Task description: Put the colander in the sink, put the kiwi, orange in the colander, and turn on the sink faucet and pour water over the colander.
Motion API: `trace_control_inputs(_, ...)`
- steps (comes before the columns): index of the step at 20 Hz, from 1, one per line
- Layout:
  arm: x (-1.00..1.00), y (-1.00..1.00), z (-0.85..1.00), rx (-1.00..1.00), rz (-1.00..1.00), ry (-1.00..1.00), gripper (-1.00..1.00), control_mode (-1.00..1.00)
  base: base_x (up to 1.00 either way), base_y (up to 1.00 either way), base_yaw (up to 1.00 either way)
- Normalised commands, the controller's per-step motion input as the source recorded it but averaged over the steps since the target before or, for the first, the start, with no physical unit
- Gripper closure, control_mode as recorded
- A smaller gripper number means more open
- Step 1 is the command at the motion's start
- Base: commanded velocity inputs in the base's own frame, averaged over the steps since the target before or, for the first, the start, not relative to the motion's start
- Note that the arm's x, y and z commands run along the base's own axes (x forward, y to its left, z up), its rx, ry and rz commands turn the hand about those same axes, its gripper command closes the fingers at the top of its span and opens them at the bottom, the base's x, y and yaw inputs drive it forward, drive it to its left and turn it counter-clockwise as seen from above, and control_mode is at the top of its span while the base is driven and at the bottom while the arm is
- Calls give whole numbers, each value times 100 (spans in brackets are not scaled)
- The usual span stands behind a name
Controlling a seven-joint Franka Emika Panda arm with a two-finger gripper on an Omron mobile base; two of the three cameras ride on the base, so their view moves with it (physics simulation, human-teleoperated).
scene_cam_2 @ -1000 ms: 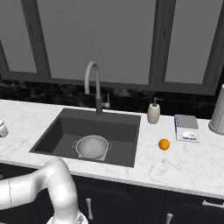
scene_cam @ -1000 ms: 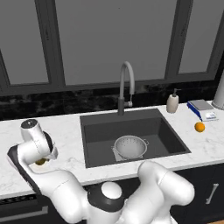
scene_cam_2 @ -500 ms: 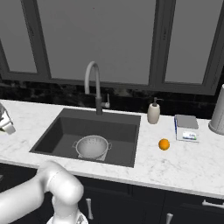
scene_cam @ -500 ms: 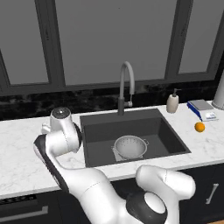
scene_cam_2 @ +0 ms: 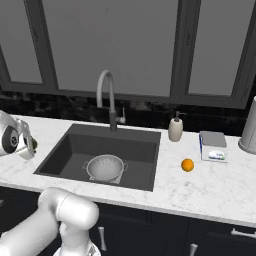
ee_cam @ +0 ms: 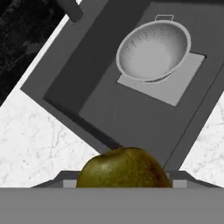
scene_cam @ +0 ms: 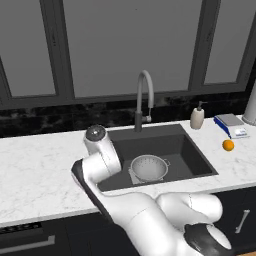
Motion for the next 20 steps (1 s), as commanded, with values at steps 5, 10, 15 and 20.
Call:
trace_control_inputs(5,24,-100,0,0,-43,30,100,-100,0,0,0)
trace_control_inputs(10,44,-88,0,-7,-43,36,100,-100,0,0,0)
trace_control_inputs(15,34,-32,-26,-19,-28,4,100,-100,0,0,0)
trace_control_inputs(20,30,-33,-29,-9,-7,-1,100,-100,0,0,0)
